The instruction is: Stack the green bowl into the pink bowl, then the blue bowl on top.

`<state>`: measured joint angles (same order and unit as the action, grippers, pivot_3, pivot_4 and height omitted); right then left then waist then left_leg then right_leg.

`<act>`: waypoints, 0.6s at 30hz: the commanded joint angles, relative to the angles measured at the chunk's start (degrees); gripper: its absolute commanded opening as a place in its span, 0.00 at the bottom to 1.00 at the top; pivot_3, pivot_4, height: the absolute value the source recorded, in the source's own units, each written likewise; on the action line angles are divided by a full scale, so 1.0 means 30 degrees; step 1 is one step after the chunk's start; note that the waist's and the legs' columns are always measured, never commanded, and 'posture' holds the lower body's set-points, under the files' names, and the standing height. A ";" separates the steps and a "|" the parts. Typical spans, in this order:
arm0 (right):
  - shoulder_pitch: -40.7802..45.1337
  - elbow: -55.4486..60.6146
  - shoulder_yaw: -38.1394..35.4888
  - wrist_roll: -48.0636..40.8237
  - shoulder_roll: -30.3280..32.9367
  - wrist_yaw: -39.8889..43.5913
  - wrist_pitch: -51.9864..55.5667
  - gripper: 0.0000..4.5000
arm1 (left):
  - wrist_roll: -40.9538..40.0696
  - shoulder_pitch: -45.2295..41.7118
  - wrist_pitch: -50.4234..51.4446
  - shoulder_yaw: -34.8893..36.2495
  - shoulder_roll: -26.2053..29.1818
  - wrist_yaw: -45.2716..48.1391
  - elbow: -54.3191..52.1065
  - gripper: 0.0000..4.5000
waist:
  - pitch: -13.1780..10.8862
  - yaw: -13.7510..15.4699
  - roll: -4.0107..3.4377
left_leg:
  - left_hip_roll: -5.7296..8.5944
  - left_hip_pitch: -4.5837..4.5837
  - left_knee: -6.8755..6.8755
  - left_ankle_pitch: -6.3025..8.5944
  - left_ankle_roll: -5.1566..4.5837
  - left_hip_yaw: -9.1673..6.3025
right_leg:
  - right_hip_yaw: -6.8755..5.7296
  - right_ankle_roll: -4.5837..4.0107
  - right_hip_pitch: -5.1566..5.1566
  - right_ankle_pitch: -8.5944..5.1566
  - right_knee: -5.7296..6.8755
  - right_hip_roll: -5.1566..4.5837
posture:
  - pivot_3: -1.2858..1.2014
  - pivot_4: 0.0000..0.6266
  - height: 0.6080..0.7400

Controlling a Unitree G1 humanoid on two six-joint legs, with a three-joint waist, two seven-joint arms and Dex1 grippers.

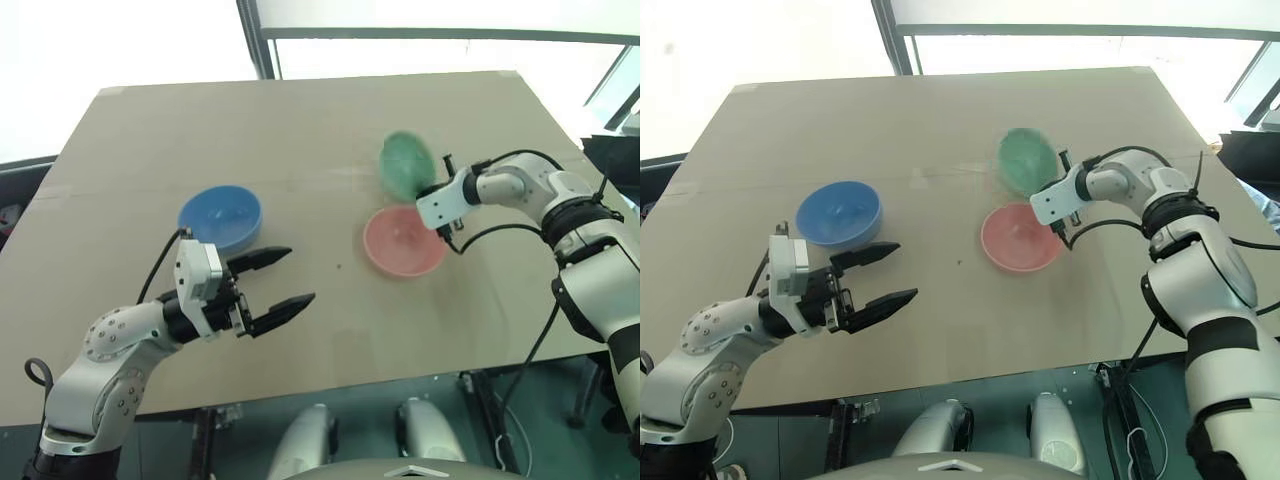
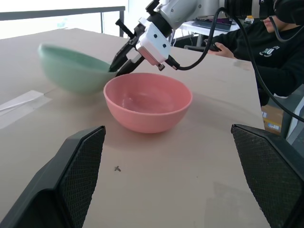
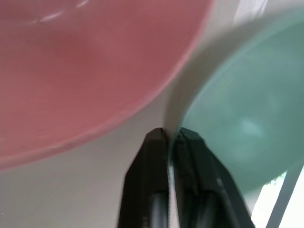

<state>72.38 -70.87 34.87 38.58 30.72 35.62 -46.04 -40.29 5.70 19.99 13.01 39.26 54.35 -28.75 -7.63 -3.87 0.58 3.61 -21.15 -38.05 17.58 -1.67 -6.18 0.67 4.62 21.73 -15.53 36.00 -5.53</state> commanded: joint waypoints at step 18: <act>-0.7699 2.2392 -0.5492 -1.5204 0.5641 1.6661 1.4058 0.15 | 0.0744 -0.2419 0.0357 -0.0043 -0.0623 -0.2534 0.1279 1.00 | -0.0020 0.0637 -0.0034 | -0.0001 -0.0080 -0.0062 0.0004 0.0006 -0.0140 | -0.0070 -0.0002 -0.0011 0.0002 -0.0004 -0.0024 | 0.52 0.24 1.00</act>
<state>49.81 -6.87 19.56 -7.12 47.06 86.81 -6.08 -38.27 -0.69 21.19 12.77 37.25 47.00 -25.08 -7.69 -1.96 0.48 3.63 -21.39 -38.30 17.59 -1.66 -6.57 0.49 4.62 21.68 -15.53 36.01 -5.61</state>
